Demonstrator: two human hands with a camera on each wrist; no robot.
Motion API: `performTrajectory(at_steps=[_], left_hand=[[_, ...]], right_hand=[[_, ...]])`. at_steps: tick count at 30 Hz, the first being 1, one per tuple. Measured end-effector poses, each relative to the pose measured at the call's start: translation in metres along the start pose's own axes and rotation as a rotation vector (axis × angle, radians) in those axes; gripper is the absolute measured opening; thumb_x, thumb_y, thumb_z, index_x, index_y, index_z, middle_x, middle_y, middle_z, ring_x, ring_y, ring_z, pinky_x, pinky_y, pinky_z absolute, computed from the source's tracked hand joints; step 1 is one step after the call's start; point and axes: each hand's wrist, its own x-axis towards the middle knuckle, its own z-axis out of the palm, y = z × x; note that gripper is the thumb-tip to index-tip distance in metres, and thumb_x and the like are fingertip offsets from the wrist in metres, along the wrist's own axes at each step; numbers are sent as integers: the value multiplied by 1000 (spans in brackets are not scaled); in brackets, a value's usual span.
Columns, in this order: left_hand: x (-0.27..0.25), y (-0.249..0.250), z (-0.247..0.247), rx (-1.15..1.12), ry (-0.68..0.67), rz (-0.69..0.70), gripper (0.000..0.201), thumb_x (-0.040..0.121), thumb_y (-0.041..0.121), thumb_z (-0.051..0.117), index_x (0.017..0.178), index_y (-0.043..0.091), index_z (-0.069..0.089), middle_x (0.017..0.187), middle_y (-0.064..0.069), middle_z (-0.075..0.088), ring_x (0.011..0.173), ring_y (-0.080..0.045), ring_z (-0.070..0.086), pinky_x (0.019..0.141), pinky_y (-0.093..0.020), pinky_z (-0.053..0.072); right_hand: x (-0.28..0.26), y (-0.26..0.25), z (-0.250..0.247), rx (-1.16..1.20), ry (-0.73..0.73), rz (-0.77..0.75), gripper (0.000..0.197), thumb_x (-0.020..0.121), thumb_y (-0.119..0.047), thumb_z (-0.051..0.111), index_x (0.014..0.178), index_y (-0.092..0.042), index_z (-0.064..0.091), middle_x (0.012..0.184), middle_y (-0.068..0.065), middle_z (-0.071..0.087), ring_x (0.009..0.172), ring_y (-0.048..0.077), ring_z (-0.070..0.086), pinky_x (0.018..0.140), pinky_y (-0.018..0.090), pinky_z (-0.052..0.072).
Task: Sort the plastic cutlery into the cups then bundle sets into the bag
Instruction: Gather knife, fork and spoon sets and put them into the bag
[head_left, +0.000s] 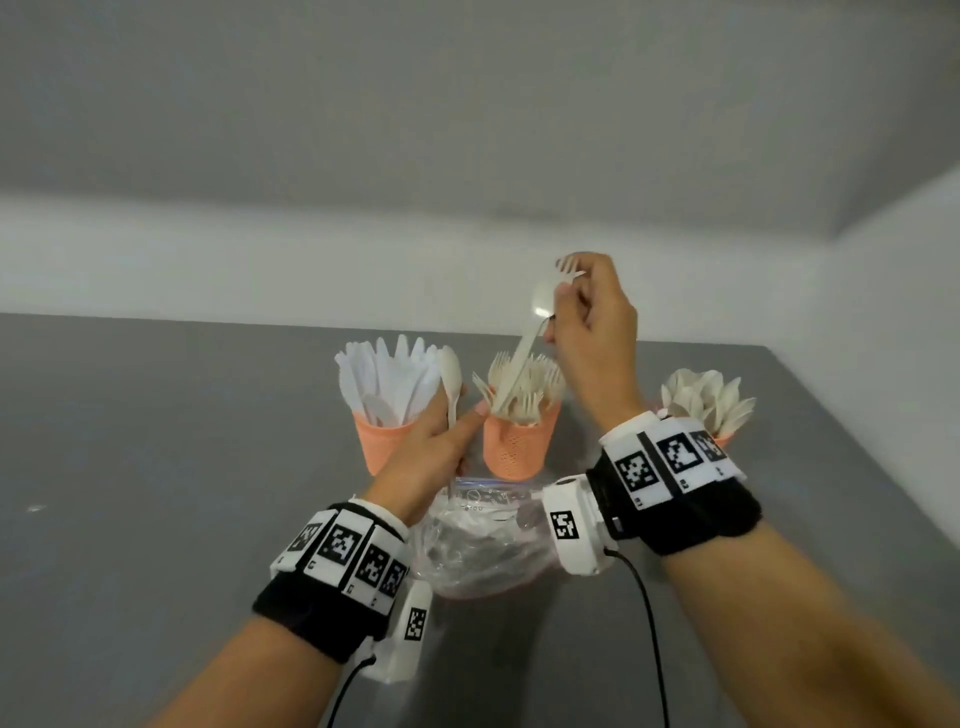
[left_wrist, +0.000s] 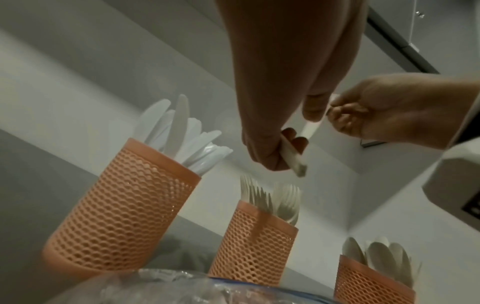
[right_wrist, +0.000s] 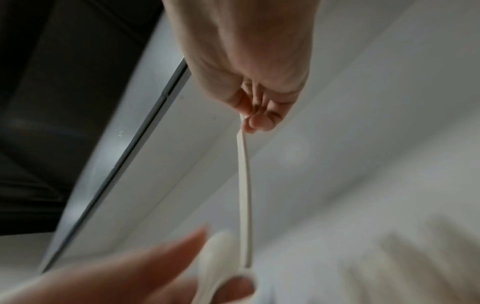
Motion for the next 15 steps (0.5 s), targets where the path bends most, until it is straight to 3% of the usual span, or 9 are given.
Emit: performTrajectory(at_steps=[2, 4, 5, 7, 9, 13, 15], left_hand=[[1, 1, 5, -37, 30, 10, 18, 97, 26, 44, 109, 16, 55, 64, -1, 52, 58, -14, 52, 55, -17, 39], [4, 0, 10, -117, 49, 15, 19, 99, 19, 39, 89, 16, 54, 58, 5, 40, 51, -9, 36, 50, -19, 33], [5, -1, 13, -160, 45, 10, 21, 99, 17, 37, 91, 14, 56, 58, 7, 40, 51, -7, 35, 49, -19, 32], [8, -2, 17, -208, 33, -7, 25, 100, 14, 36, 105, 8, 59, 62, 5, 44, 50, -5, 37, 48, -18, 34], [9, 0, 23, -192, 8, 0, 27, 100, 13, 36, 110, 7, 59, 66, 3, 47, 50, -5, 39, 47, -16, 36], [9, 4, 31, -90, -28, 59, 25, 99, 16, 38, 103, 17, 63, 66, 3, 54, 49, -5, 42, 50, -18, 38], [11, 4, 34, -72, -31, 66, 26, 99, 17, 39, 101, 18, 64, 65, 4, 56, 50, -5, 43, 52, -21, 38]], right_hand=[[13, 7, -25, -36, 133, -52, 17, 94, -7, 39, 107, -9, 50, 66, 0, 51, 59, 32, 56, 59, 45, 51], [18, 22, -38, -112, 191, -81, 17, 95, -9, 37, 106, -6, 50, 70, 6, 54, 60, 34, 59, 59, 46, 53], [16, 29, -39, -143, 184, -77, 17, 96, -9, 37, 106, -5, 50, 70, 6, 55, 60, 30, 61, 60, 43, 53], [7, 48, -33, -186, 98, -26, 16, 97, -8, 37, 105, -5, 50, 70, 7, 58, 62, 25, 63, 63, 38, 53], [-4, 69, -23, -250, -45, 51, 16, 97, -10, 37, 103, -5, 51, 75, 15, 62, 72, 29, 63, 65, 36, 48], [-18, 97, -11, -693, -326, 57, 26, 96, -20, 42, 100, -7, 63, 107, 12, 58, 102, 31, 45, 84, 36, 34], [-14, 93, -14, -770, -372, 63, 29, 96, -25, 43, 107, -12, 66, 125, 9, 49, 112, 29, 39, 93, 38, 33]])
